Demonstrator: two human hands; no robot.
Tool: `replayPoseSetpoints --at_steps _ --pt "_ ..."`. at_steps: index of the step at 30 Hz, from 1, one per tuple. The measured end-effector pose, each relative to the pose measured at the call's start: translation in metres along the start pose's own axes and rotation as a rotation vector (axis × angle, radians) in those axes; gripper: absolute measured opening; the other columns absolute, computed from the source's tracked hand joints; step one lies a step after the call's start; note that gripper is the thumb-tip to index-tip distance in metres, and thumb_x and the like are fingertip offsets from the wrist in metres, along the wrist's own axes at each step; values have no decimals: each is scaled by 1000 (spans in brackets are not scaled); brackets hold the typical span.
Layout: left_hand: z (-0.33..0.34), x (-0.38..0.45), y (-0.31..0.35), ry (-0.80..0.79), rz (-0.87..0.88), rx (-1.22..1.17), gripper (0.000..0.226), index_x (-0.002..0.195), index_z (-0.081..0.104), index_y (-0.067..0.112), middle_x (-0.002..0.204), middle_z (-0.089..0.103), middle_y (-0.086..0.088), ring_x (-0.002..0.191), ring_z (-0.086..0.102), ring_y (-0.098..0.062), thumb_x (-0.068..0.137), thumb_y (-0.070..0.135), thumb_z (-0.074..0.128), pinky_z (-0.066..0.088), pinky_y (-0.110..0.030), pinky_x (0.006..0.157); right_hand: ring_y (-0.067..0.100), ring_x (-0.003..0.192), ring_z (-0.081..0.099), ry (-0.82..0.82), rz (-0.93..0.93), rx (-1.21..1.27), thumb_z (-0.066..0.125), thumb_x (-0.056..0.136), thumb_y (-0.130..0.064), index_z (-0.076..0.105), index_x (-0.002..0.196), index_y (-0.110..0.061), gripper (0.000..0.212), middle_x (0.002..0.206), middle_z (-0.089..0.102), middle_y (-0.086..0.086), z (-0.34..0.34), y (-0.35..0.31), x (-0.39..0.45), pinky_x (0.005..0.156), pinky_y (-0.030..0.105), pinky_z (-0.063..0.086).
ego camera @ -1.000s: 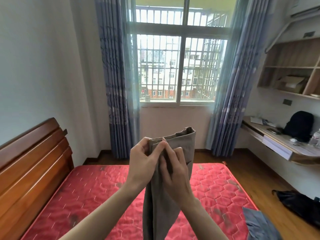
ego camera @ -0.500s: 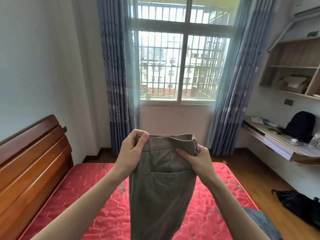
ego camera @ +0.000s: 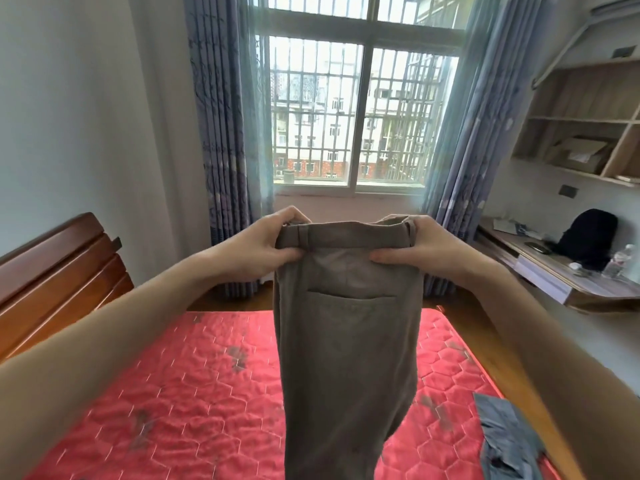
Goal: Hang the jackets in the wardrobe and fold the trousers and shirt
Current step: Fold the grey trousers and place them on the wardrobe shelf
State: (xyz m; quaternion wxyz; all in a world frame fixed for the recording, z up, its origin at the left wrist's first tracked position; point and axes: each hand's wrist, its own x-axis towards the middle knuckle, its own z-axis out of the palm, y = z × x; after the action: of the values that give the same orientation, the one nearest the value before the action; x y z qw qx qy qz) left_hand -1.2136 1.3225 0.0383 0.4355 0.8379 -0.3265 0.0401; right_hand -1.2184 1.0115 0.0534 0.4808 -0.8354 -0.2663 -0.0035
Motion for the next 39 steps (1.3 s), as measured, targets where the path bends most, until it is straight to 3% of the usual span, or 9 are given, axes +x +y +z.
replayPoseSetpoints --at_steps 3,6,10,13,17,22,28,33,39 --pt "-17 7 16 -73 -40 -47 31 115 65 22 98 70 -11 87 66 -12 88 18 79 58 -30 80 21 111 73 -288 91 -62 89 82 -30 77 116 -22 37 117 77 4 -32 -25 9 99 38 59" --pt "-33 19 28 -204 -106 -87 40 117 65 19 112 69 -16 99 70 -20 80 23 81 61 -37 89 19 117 71 -543 208 -109 88 83 -29 74 124 -25 43 127 74 2 -54 -43 25 95 27 58" --pt "-59 47 24 -309 -170 -81 42 118 67 17 115 73 -6 105 73 -21 80 21 82 62 -33 87 17 111 74 -592 381 -240 92 79 -31 79 111 -23 35 119 77 0 -62 -52 70 85 19 58" --pt "-74 81 0 -345 -256 149 35 114 68 24 110 75 -1 102 73 -19 83 19 83 61 -35 89 14 95 78 -536 422 -470 92 74 -41 81 99 -18 35 101 81 -4 -42 -44 109 77 21 60" --pt "-80 127 -53 -312 -298 531 25 110 70 17 103 74 -2 99 71 -22 88 8 73 59 -42 92 13 69 65 -300 242 -864 90 76 -43 71 69 -25 27 71 70 -8 -3 -16 174 63 29 52" --pt "-106 168 -93 16 -225 670 22 96 60 18 87 62 3 92 62 -22 89 -4 59 44 -28 68 33 94 67 131 26 -1148 73 86 -25 59 83 -16 17 90 61 6 13 4 243 69 34 41" --pt "-124 198 -91 323 67 856 27 114 52 12 71 53 0 72 58 -30 89 0 54 46 -41 64 39 87 67 446 -126 -1213 54 98 -8 66 92 -11 13 86 62 13 -8 0 265 67 37 38" --pt "-110 189 -92 331 128 892 25 116 45 16 81 63 -15 71 59 -38 94 7 53 52 -51 68 37 71 61 420 -168 -1262 52 98 -4 52 84 -13 16 68 40 3 -14 11 241 61 38 37" --pt "-52 131 -114 231 105 828 19 116 49 12 89 68 -16 77 64 -39 99 13 56 53 -51 70 35 73 68 307 -159 -1217 56 100 -7 57 96 -13 7 73 60 6 21 55 180 60 36 39"
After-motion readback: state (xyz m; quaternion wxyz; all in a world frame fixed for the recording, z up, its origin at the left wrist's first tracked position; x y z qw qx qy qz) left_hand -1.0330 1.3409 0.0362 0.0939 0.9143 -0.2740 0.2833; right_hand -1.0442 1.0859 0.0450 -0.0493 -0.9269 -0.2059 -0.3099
